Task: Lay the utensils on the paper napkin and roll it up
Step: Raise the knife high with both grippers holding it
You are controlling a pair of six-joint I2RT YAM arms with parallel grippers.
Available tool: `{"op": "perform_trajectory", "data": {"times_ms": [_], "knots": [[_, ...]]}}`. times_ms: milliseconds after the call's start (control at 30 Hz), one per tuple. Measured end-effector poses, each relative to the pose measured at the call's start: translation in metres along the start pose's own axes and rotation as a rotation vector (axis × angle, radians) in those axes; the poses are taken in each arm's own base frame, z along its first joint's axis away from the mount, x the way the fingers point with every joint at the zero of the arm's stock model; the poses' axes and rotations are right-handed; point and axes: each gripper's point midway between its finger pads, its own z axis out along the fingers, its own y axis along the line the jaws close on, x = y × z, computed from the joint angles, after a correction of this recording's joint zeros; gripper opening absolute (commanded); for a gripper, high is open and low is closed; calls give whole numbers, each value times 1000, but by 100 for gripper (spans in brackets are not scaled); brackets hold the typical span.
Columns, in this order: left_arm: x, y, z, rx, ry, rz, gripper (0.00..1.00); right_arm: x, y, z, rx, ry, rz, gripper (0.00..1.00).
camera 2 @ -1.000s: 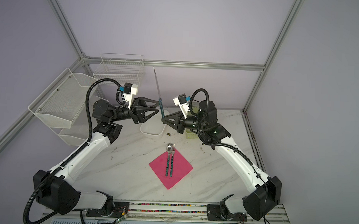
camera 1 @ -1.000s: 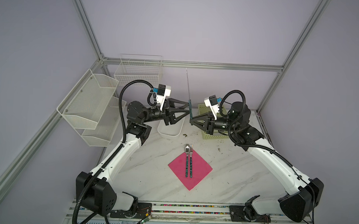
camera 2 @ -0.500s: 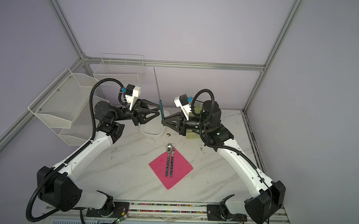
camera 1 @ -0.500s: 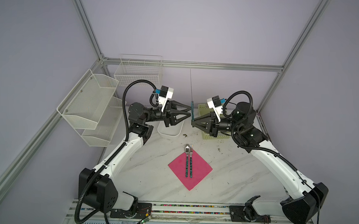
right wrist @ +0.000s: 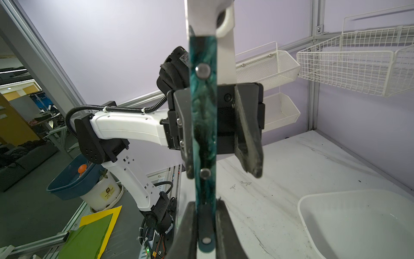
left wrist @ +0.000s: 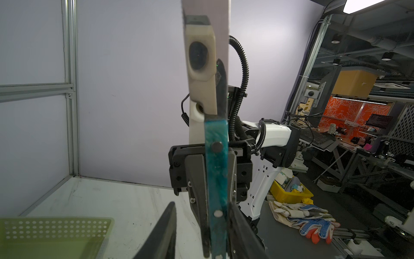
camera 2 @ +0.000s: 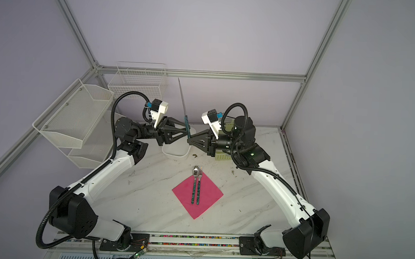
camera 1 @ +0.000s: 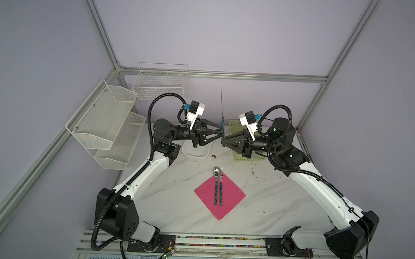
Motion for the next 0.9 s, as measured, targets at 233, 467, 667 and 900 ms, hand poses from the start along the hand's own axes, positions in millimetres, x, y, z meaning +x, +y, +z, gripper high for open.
{"op": "perform_trajectory", "data": {"times_ms": [233,467,667,900], "knots": [[0,0,0,1,-1,-1,35,3,-3,0,15,9,-1,0],[-1,0,0,0,-3,-7,30,11,-6,1,22,24,8,0],[-1,0,0,-2,-5,-7,27,17,-10,1,38,35,18,0],[-1,3,0,-15,-10,-15,23,21,-11,-1,54,42,29,0]]}}
